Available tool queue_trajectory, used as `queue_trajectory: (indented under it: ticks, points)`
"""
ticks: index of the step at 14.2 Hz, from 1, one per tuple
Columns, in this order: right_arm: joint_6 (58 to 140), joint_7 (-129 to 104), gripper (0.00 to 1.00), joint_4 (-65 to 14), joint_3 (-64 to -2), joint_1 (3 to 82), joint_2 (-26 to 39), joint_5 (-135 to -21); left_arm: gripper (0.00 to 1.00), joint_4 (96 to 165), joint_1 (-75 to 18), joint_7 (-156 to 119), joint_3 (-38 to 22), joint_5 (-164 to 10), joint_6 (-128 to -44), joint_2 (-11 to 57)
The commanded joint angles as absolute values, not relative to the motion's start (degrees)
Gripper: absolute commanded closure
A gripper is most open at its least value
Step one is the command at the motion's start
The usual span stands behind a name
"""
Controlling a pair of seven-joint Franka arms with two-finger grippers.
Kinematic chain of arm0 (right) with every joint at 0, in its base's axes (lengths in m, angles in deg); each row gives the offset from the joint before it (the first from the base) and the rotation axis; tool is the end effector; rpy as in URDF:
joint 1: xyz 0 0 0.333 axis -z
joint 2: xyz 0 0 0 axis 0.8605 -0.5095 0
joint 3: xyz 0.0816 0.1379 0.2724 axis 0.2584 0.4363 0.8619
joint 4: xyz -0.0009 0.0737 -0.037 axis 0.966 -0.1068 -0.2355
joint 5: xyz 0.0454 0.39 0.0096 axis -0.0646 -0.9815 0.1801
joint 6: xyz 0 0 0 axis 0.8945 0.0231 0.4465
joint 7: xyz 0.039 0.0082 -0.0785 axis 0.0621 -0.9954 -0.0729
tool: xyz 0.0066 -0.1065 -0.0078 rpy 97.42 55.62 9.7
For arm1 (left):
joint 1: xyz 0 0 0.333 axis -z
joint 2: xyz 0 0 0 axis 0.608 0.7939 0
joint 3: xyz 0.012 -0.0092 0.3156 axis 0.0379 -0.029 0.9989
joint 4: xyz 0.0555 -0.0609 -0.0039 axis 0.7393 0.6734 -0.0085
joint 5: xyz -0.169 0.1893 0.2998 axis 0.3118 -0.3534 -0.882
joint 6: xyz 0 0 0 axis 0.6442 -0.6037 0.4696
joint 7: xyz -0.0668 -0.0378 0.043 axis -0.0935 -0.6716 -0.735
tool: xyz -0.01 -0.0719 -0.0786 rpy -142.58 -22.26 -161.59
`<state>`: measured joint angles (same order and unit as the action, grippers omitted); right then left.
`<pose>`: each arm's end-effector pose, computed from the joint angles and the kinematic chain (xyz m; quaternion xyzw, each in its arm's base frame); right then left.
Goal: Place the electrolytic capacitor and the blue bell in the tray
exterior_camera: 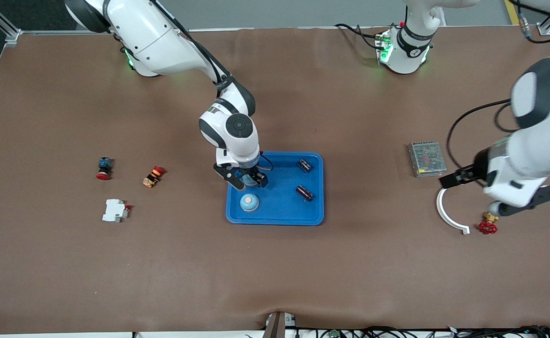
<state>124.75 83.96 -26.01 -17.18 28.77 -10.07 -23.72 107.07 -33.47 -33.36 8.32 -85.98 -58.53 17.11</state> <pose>0.5128 0.4333 0.1818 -0.9391 0.3409 -0.0426 0.0048 0.6476 -0.0637 0.5272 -0.9894 -0.1334 0.0568 0.0055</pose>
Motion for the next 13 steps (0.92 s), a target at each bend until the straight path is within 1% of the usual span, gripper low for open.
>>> queue_trajectory:
  ticks: [1, 4, 8, 11, 13]
  points:
    - [122.0, 82.4, 0.00, -25.5, -17.6, 28.6, -8.9, -22.2, 0.00, 108.9, -36.1, -25.8, 8.0, -84.7, -57.5, 14.1]
    - [116.6, 80.0, 0.00, -23.4, -17.4, 28.9, -7.6, -22.3, 0.00, 109.1, -37.8, -22.4, 8.0, -84.8, -57.6, 11.7]
    - [110.8, 73.3, 0.00, -21.9, -16.8, 32.3, -3.7, -23.7, 0.00, 109.1, -38.4, -18.2, 7.8, -84.3, -59.5, 10.4]
    - [105.4, 61.4, 0.00, -18.6, -16.9, 36.9, -1.6, -28.3, 0.00, 108.5, -38.2, -16.2, 7.6, -83.3, -59.9, 9.9]
    - [101.5, 51.9, 0.00, -15.5, -16.9, 41.1, -1.3, -30.6, 0.00, 108.5, -37.9, -14.9, 7.6, -83.6, -60.0, 9.8]
